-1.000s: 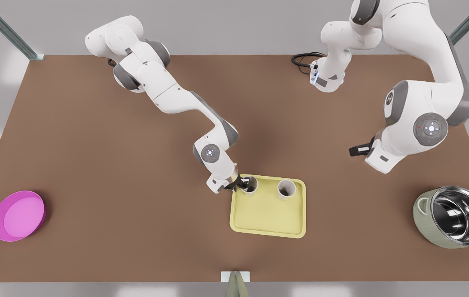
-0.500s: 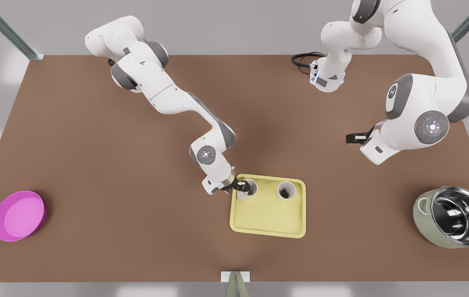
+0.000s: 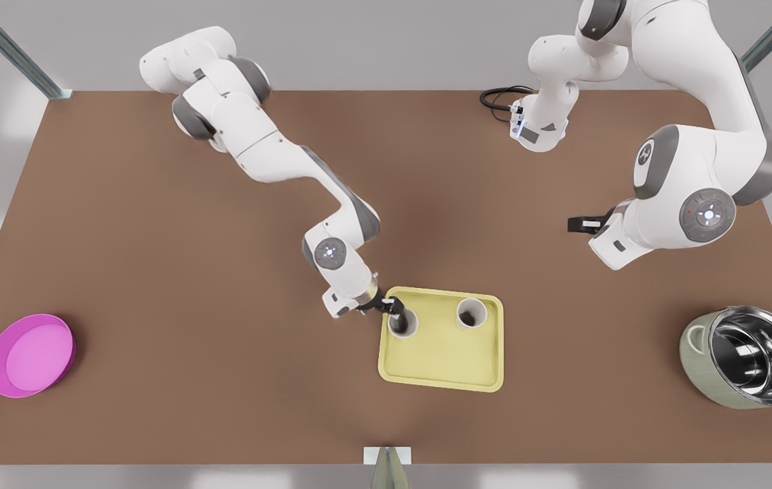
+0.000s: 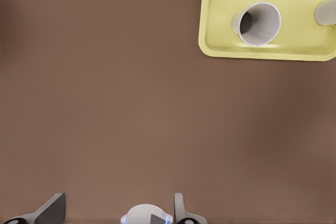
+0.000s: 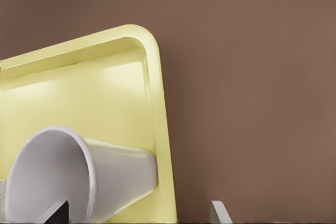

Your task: Use both arms to respectively pick up the white IKEA cups from the middle-left and middle-right positions, then place the white IKEA cups onto the middle-middle tray, ensuring that the cups remain upright and do not tip over

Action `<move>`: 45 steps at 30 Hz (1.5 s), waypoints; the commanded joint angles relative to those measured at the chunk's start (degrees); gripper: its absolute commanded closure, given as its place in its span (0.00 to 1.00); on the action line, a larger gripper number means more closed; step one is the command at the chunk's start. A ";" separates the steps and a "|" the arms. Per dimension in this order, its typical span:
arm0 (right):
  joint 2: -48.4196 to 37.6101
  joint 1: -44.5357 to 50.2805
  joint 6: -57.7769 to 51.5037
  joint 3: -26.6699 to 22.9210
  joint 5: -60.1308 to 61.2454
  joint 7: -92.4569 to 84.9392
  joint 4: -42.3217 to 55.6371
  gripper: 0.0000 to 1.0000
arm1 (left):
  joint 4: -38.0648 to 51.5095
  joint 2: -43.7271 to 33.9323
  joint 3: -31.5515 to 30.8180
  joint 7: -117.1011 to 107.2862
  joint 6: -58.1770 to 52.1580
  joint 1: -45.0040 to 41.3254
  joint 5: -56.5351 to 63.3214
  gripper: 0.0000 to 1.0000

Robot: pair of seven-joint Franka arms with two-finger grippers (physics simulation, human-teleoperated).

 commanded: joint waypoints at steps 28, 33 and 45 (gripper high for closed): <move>-37.22 -26.61 -52.10 -3.16 -13.14 -48.12 -7.97 0.00 | -0.02 0.03 -0.10 2.19 -0.28 -0.26 0.17 0.00; -38.98 -27.05 -52.10 -3.33 -12.88 -48.12 -8.41 0.00 | -0.02 0.03 -0.10 2.19 -0.37 -0.26 0.08 0.00; -39.24 -27.05 -52.19 -3.33 -12.53 -48.12 -8.50 0.00 | -0.20 0.12 -0.10 2.19 -0.37 -0.26 0.08 0.00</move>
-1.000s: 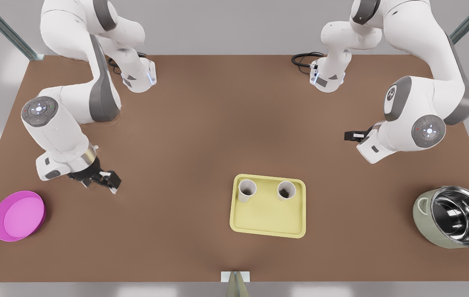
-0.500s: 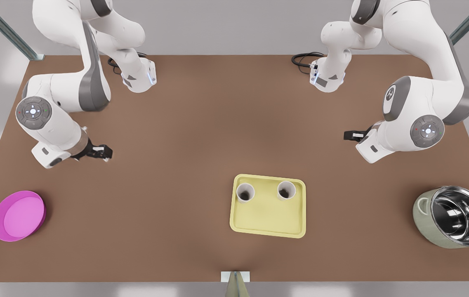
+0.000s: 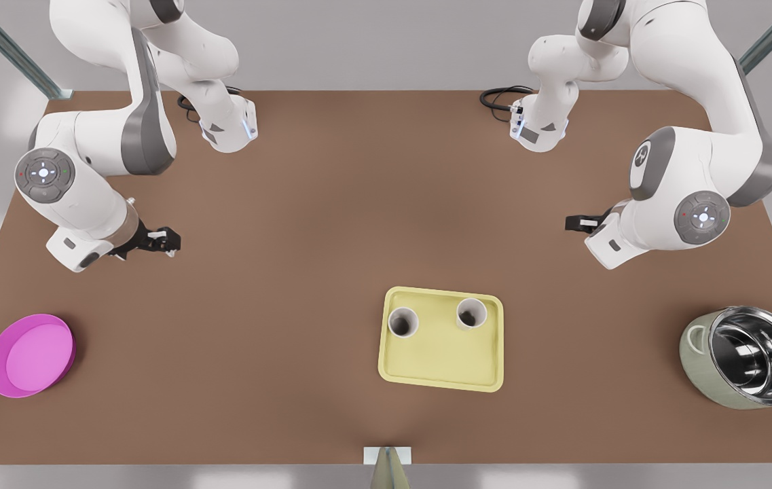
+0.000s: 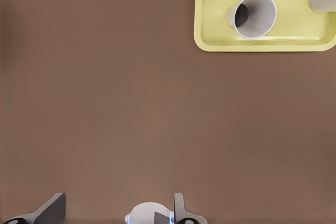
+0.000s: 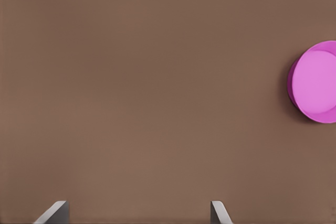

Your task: Use both arms to respectively pick up the white IKEA cups from the middle-left and middle-right positions, then place the white IKEA cups onto the middle-middle tray, ensuring that the cups remain upright and do not tip over

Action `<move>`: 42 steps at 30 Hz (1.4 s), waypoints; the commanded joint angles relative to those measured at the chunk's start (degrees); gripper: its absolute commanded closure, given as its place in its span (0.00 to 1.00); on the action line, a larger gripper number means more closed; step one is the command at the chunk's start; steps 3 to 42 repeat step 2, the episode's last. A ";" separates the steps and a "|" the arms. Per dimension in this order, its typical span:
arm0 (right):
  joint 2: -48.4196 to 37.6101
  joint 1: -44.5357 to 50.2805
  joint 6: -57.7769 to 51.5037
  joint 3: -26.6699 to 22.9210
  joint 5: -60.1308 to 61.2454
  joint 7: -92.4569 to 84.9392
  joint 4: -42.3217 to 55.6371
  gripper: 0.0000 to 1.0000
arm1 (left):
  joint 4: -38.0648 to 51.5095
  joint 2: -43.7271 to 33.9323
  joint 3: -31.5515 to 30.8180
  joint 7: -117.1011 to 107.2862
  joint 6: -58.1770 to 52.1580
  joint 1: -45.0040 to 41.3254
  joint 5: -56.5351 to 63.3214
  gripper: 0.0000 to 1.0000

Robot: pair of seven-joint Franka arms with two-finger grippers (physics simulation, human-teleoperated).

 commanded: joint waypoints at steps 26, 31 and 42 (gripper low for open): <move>-1.02 -0.03 -0.22 -0.03 0.12 -5.32 0.03 0.00 | 0.02 -0.07 0.01 0.19 -0.04 0.00 0.02 0.00; -1.02 -0.03 -0.22 -0.03 0.12 -5.32 0.03 0.00 | 0.02 -0.07 0.01 0.19 -0.04 0.00 0.02 0.00; -1.02 -0.03 -0.22 -0.03 0.12 -5.32 0.03 0.00 | 0.02 -0.07 0.01 0.19 -0.04 0.00 0.02 0.00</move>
